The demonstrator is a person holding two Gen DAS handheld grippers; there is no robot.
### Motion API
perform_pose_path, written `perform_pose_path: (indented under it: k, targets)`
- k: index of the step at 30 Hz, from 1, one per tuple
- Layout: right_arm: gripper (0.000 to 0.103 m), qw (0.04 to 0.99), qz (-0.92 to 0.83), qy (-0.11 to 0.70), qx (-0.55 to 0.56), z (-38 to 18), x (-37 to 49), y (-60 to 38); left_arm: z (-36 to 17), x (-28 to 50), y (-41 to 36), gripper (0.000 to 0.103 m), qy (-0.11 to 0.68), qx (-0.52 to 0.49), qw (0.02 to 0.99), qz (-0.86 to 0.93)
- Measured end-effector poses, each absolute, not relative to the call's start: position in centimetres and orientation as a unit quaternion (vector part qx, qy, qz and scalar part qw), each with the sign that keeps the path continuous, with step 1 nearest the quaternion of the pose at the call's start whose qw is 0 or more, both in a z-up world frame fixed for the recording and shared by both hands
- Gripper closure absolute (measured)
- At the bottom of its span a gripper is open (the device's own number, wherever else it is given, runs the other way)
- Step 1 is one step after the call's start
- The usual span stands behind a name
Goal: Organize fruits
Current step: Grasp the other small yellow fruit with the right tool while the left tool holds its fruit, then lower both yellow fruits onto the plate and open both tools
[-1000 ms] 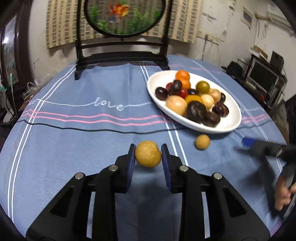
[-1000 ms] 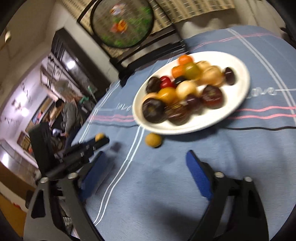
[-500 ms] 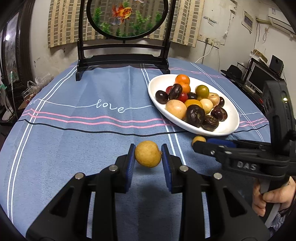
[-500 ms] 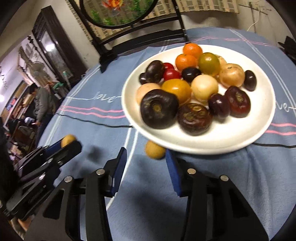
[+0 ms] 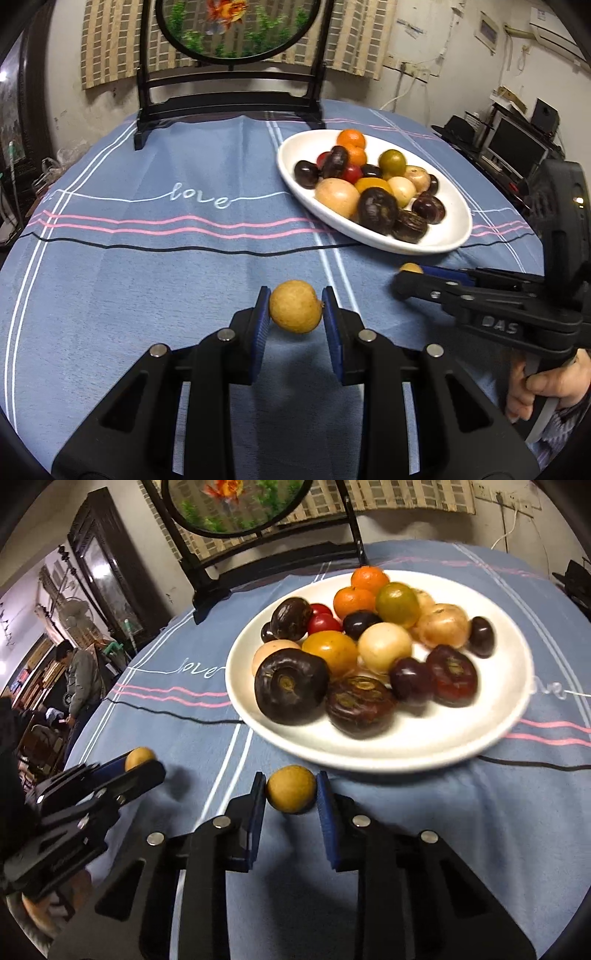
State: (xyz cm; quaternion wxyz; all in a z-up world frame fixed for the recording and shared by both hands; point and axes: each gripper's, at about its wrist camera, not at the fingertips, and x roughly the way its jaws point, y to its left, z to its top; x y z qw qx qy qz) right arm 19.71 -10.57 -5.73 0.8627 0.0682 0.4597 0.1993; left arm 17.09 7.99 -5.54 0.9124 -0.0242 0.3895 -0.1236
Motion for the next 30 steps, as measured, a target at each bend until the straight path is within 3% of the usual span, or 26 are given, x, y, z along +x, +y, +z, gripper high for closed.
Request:
perform_pose_path:
  k: [8, 23, 30]
  targets:
    - [0.075, 0.874, 0.210, 0.427, 0.102, -4.7, 15.8, -16.8, -6.2, 15.6, 3.5, 0.074, 0.395, 0.016, 0.898, -0.194]
    - [0.075, 0.858, 0.237, 0.453, 0.047, -5.9, 15.2, -13.7, -7.7, 15.6, 1.2, 0.074, 0.420, 0.073, 0.885, -0.186]
    - [0.075, 0.888, 0.239, 0.375, 0.115, 1.1, 17.0, -17.4, 0.3, 18.1, 2.0, 0.074, 0.346, 0.038, 0.921, -0.173]
